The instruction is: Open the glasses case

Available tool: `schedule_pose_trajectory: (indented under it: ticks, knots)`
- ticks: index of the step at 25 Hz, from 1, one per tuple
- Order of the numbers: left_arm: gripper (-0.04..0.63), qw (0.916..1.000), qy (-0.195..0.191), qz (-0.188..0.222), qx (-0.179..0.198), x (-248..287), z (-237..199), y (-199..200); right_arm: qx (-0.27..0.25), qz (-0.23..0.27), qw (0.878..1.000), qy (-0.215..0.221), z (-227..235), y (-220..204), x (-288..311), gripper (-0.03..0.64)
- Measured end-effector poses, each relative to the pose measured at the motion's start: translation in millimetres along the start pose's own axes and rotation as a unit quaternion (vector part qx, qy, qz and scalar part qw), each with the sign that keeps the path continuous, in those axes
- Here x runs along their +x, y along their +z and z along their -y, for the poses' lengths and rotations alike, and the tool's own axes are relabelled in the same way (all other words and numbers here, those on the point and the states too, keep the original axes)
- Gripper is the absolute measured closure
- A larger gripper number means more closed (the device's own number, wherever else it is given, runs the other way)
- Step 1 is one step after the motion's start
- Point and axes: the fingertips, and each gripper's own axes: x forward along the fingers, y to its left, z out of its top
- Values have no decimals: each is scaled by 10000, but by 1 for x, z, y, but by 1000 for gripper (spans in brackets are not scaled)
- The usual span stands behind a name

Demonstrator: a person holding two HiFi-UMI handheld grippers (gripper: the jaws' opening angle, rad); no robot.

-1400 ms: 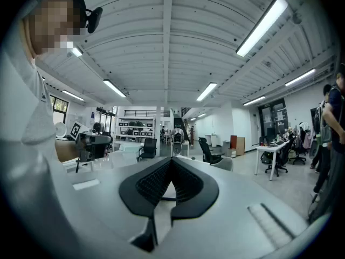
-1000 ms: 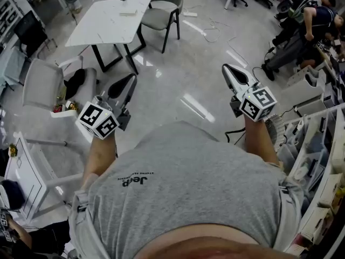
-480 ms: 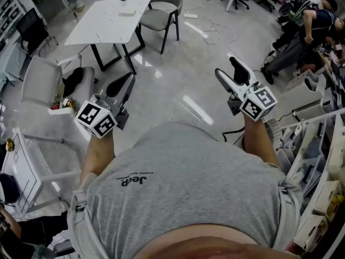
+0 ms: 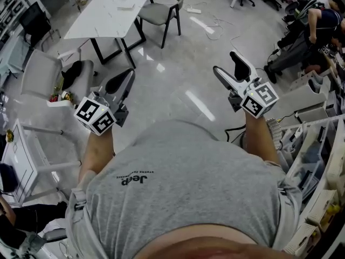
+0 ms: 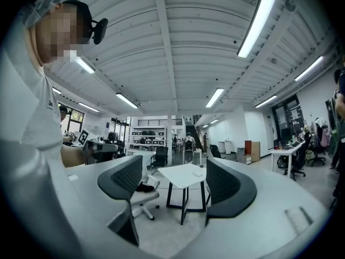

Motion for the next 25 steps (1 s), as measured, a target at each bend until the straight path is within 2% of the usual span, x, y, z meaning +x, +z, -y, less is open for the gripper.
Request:
schedule_pose_trajectory:
  ticks: [7, 12, 18, 25]
  knots:
    - [548, 9999, -46, -152, 22, 19, -20, -7, 115, -22, 9999, 7, 21, -12, 22, 270]
    - [548, 9997, -212, -116, -75, 35, -69, -10, 103, -53, 9998, -164, 35, -20, 66, 270]
    - [548, 9978, -631, -23, -218, 80, -183, -13, -73, -45, 9984, -561, 68, -24, 157, 271]
    - [548, 9930, -1171, -115, -97, 138, -331, 23, -91, 76, 9955, -936, 107, -6, 299, 272]
